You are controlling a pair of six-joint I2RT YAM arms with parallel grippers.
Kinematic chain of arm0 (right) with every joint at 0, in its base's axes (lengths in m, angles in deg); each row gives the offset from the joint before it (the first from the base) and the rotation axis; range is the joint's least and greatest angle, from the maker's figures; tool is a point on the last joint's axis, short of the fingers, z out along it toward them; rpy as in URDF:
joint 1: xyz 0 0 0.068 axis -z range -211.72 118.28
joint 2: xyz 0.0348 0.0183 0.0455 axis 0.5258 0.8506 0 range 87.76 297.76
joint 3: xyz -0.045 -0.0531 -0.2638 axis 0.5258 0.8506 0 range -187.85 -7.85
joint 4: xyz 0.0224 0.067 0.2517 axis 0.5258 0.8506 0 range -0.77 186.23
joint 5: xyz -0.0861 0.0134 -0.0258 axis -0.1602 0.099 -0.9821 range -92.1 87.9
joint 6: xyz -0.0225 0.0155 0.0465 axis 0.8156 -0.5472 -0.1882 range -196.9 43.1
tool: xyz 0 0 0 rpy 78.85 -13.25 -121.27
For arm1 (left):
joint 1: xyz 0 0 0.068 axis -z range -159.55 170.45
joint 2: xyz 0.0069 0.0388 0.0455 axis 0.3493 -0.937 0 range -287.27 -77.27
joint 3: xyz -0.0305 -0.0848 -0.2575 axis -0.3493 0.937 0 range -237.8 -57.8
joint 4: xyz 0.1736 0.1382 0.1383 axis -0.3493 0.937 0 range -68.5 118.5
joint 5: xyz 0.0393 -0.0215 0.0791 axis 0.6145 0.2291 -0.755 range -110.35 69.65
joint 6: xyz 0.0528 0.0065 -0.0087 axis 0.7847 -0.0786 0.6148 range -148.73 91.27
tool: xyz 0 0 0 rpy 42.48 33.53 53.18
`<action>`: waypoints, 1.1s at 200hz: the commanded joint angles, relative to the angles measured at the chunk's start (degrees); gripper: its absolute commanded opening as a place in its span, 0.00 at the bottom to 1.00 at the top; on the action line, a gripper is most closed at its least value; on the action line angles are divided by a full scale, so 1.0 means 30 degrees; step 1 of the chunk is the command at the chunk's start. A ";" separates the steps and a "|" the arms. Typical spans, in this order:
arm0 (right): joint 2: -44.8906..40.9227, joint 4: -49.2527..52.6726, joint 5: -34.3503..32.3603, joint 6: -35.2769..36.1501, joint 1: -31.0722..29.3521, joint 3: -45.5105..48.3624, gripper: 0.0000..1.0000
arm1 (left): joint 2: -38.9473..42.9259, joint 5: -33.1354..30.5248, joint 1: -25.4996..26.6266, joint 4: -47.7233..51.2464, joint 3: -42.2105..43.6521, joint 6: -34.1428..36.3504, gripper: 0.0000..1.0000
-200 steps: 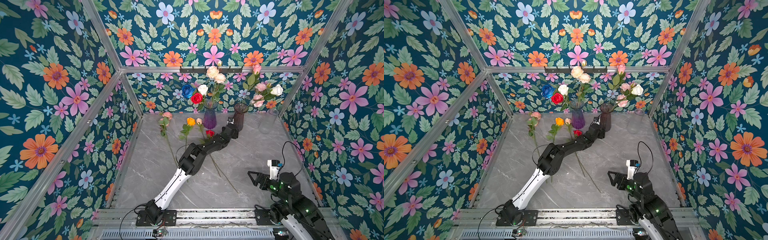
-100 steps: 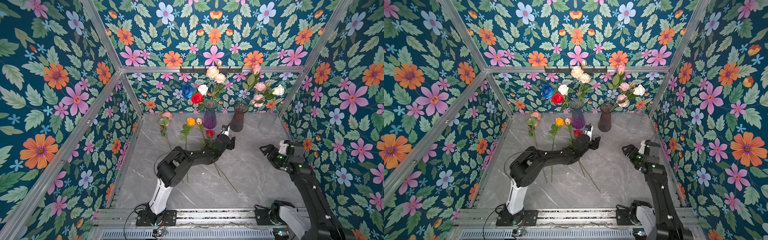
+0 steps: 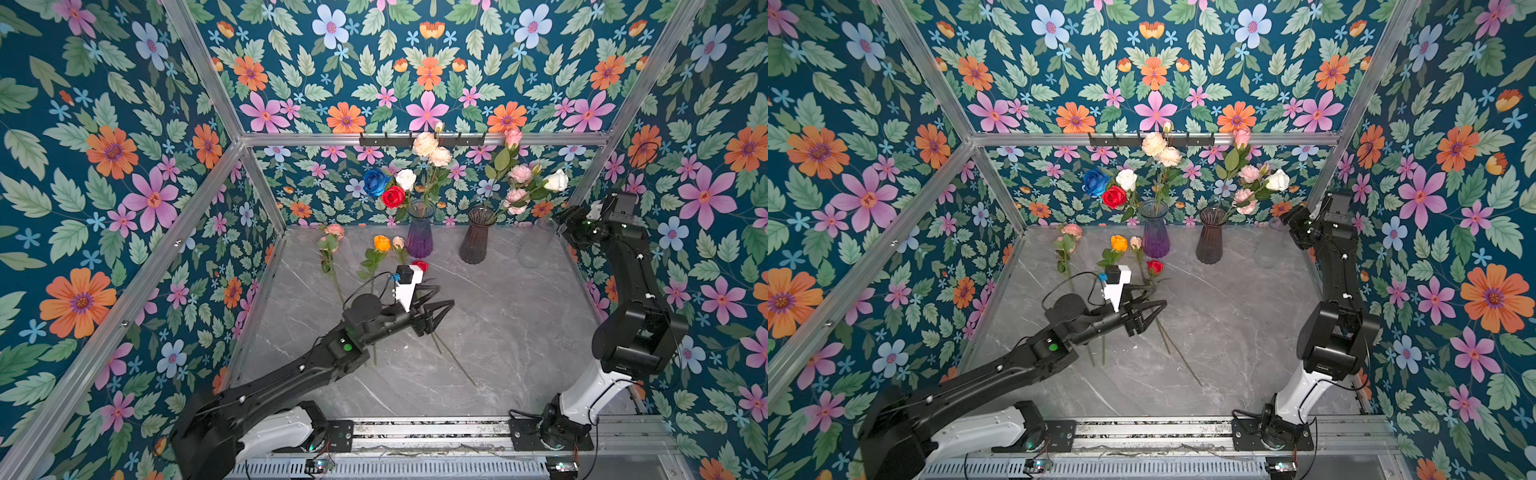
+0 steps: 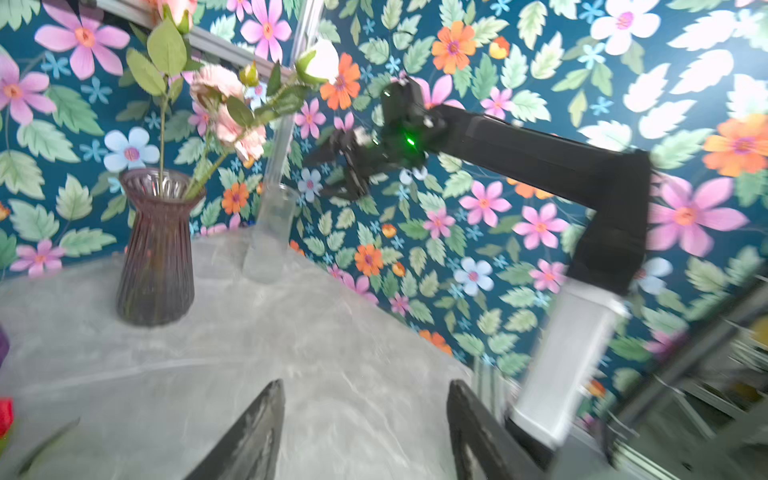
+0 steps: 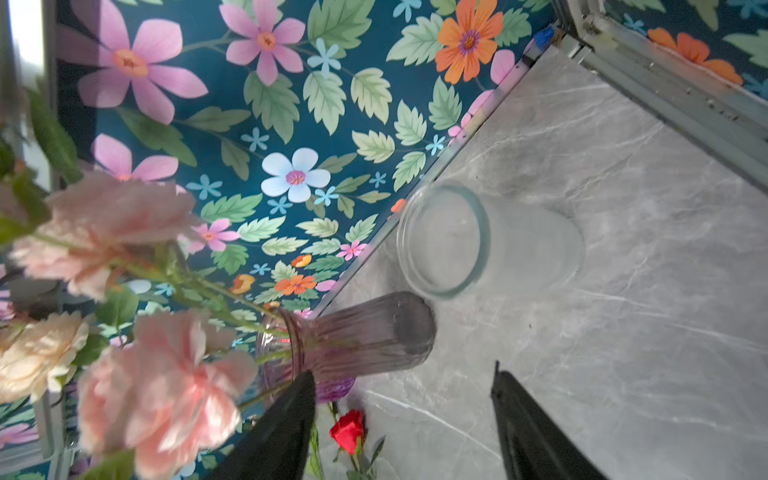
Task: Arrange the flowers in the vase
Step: 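Open and withdraw the left gripper while the right arm reaches toward the clear vase, then grasp the clear ribbed glass vase rim with the right gripper and carry it toward mid-table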
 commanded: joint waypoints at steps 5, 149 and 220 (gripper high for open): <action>0.2105 0.3453 -0.0862 0.1144 -0.0017 -0.3054 0.51 | 0.3394 -0.0741 -0.0035 0.9287 -0.0155 0.0250 0.64; 0.9719 0.9120 -0.3527 0.2930 -0.0705 -1.1965 0.36 | 1.2936 -0.6603 -0.0032 2.0554 -0.1362 -0.1560 0.55; 0.4045 0.5359 -0.6489 0.3396 -0.1018 -0.3349 0.05 | 1.2268 -0.7636 -0.0383 2.0374 -0.0622 -0.1830 0.54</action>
